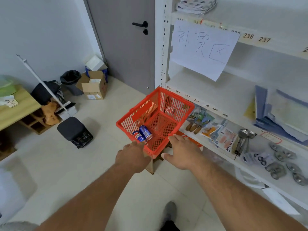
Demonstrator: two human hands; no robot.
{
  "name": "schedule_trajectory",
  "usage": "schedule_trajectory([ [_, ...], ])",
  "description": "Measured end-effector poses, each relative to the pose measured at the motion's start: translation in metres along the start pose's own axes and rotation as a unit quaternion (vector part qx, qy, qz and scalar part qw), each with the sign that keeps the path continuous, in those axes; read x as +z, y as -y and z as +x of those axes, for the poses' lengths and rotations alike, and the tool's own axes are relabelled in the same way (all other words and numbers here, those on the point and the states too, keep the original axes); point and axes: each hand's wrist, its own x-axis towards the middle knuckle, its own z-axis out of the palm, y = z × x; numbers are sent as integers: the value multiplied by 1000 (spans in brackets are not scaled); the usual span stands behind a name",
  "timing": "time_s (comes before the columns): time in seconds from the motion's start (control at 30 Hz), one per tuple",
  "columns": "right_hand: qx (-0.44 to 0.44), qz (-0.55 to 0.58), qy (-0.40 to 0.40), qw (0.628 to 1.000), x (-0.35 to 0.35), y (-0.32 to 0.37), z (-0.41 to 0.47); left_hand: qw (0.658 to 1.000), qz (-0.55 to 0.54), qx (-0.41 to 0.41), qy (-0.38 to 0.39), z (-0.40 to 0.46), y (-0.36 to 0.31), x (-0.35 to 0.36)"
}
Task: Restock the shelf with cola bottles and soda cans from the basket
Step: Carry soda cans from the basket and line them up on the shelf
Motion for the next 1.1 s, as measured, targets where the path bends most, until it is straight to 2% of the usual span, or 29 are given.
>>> schedule_trajectory([
  [0.4, -17, -3, 61, 998, -11, -12, 134, 998, -41, -42, 34, 116, 3, -11],
  [0.7, 10, -27, 77, 997, -9, -3, 214, 992, -95, -52, 63, 212, 27, -19],
  [1.0, 35, -10, 119, 992, 25, -8, 308, 972, -166, -122, 112, 284, 43, 18],
  [1.1, 10, 8, 129, 992, 55, -12, 348, 959, -193, -172, 116, 311, 46, 42],
])
